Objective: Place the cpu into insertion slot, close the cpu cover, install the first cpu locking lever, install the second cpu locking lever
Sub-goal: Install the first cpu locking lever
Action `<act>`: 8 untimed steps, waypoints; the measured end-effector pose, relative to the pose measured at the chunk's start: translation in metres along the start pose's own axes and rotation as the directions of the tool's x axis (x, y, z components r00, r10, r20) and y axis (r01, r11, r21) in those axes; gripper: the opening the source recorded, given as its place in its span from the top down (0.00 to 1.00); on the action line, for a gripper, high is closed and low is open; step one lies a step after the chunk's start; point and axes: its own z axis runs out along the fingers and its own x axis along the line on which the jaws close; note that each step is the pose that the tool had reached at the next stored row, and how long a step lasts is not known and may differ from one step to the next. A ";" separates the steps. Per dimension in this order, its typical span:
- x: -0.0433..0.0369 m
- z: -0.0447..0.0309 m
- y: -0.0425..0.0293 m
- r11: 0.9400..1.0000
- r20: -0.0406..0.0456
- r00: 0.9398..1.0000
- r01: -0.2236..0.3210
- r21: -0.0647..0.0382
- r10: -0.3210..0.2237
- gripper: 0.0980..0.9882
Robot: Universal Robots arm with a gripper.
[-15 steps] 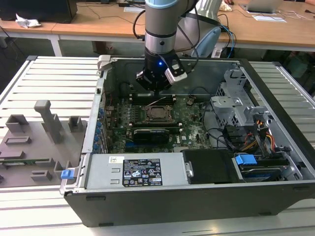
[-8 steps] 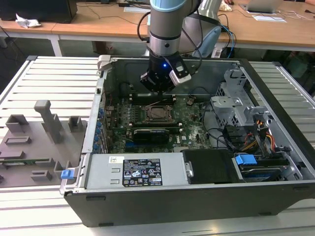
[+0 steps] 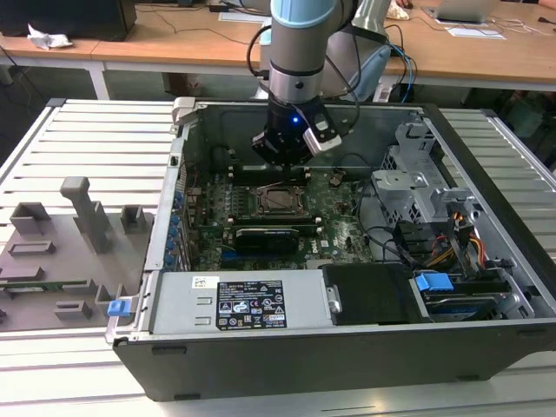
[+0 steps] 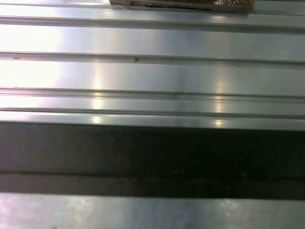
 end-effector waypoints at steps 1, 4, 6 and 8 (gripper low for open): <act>-0.0004 0.0009 0.0000 1.000 0.000 1.000 0.000 0.000 0.000 0.99; -0.0017 0.0059 -0.0004 1.000 0.000 1.000 0.000 0.001 0.000 0.99; -0.0019 0.0078 -0.0005 1.000 0.000 1.000 0.000 0.002 0.000 0.99; -0.0021 0.0093 -0.0006 1.000 -0.001 1.000 0.000 0.004 0.000 0.99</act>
